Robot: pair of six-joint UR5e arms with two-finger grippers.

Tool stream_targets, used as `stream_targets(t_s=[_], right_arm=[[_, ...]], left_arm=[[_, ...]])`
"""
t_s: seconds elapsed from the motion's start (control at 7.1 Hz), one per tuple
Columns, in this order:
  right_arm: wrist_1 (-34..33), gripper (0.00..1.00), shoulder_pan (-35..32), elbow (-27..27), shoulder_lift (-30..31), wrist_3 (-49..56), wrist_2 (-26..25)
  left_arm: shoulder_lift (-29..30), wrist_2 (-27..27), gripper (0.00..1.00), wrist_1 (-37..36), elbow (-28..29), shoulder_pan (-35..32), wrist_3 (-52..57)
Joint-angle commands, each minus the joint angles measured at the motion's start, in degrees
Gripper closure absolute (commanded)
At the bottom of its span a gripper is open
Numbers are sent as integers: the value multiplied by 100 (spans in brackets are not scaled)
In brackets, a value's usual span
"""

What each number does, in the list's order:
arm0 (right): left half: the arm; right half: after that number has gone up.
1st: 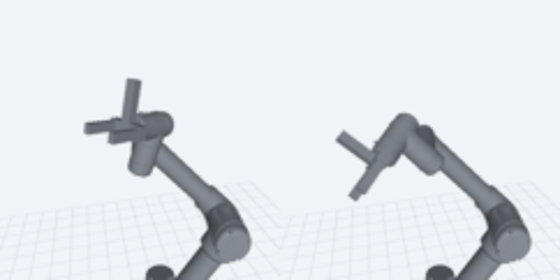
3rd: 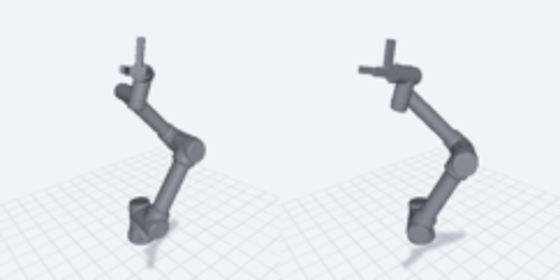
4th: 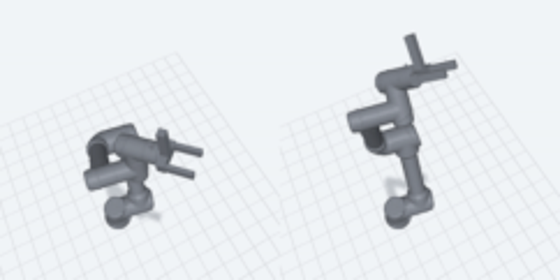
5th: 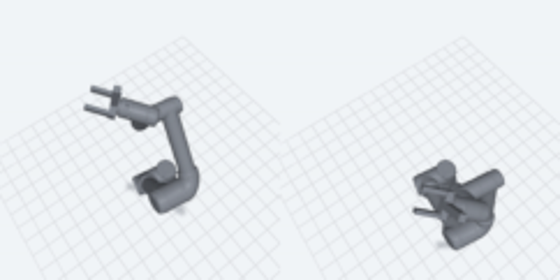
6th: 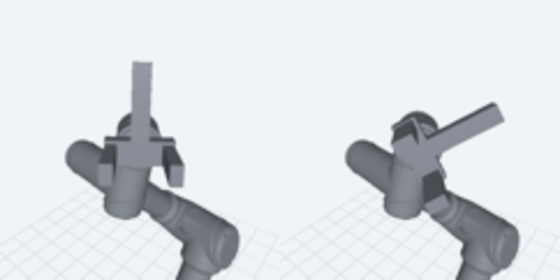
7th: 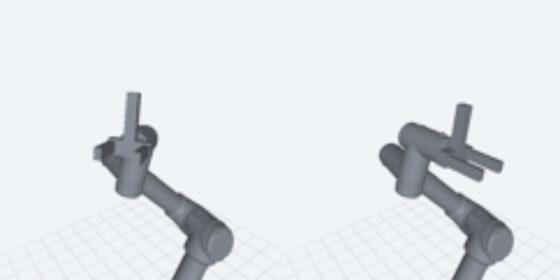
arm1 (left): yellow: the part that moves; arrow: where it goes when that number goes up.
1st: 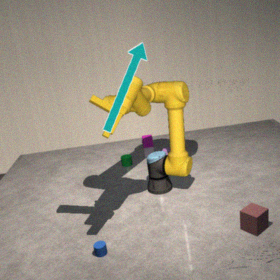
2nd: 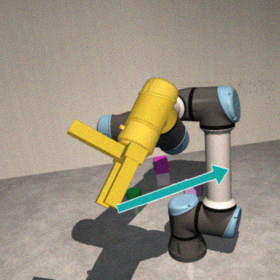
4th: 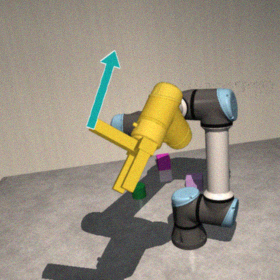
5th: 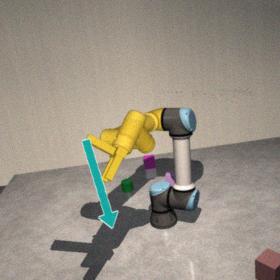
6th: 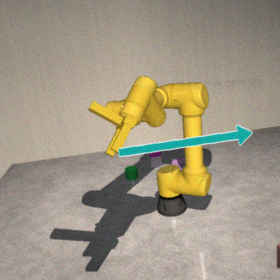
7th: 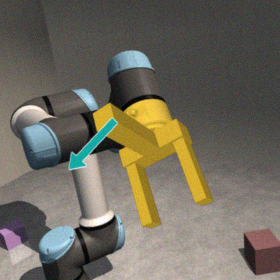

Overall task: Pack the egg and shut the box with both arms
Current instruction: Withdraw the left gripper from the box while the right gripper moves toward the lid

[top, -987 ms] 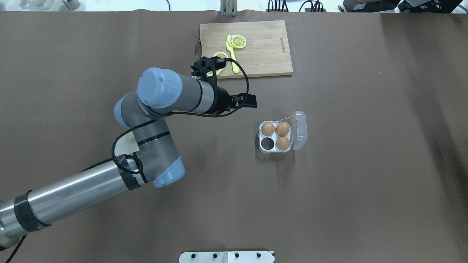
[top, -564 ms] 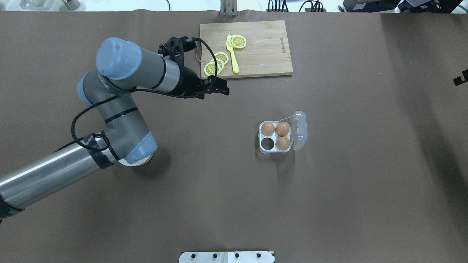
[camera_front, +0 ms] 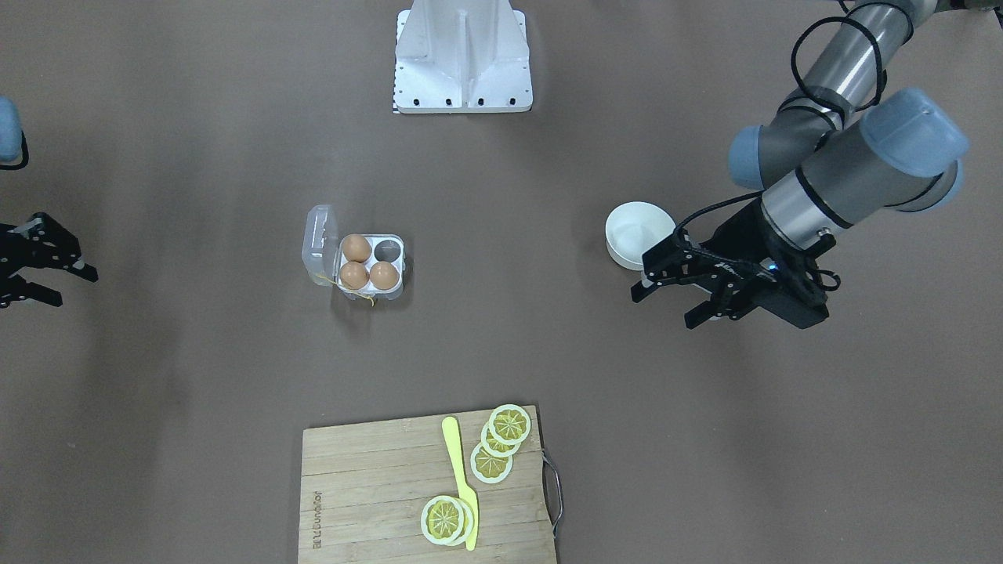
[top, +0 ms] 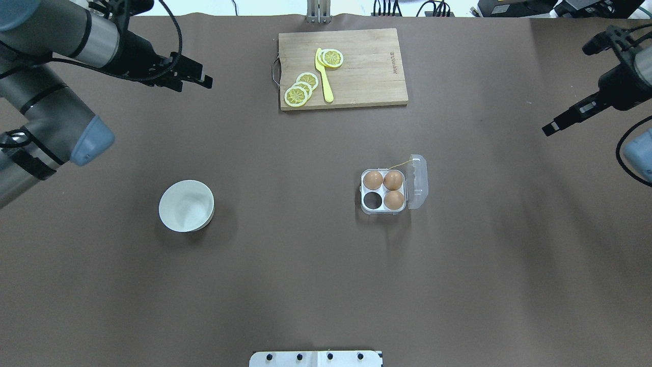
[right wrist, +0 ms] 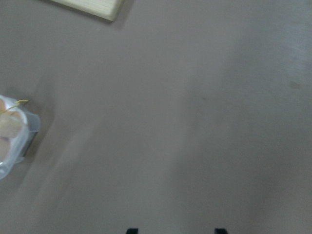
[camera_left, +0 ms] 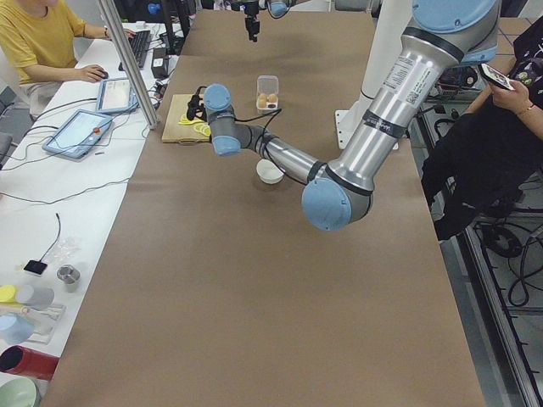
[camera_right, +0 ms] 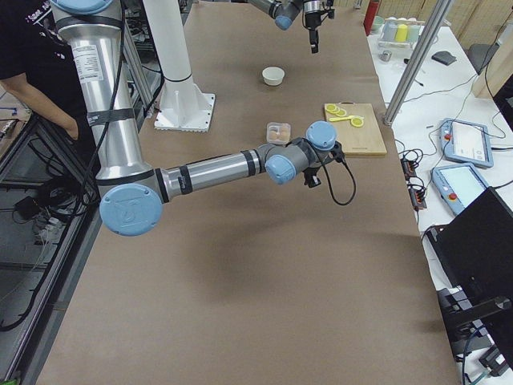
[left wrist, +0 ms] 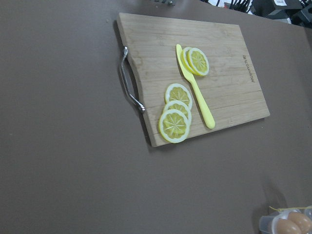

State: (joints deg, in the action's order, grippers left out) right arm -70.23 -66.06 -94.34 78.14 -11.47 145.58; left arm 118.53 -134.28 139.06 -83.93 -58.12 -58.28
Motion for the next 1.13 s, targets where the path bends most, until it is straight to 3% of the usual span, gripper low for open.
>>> stream_targets(t_s=[0.0, 0.56, 0.99], right_arm=[[-26, 43, 688, -23, -648, -21, 23], [-167, 49, 1392, 3, -1362, -101, -91], [-219, 48, 1701, 65, -1424, -101, -443]], left_arm=[[-408, -326, 9, 7, -27, -575, 640], [-1094, -415, 9, -421, -9, -1200, 2684], [-1209, -398, 9, -564, -9, -1263, 3015]])
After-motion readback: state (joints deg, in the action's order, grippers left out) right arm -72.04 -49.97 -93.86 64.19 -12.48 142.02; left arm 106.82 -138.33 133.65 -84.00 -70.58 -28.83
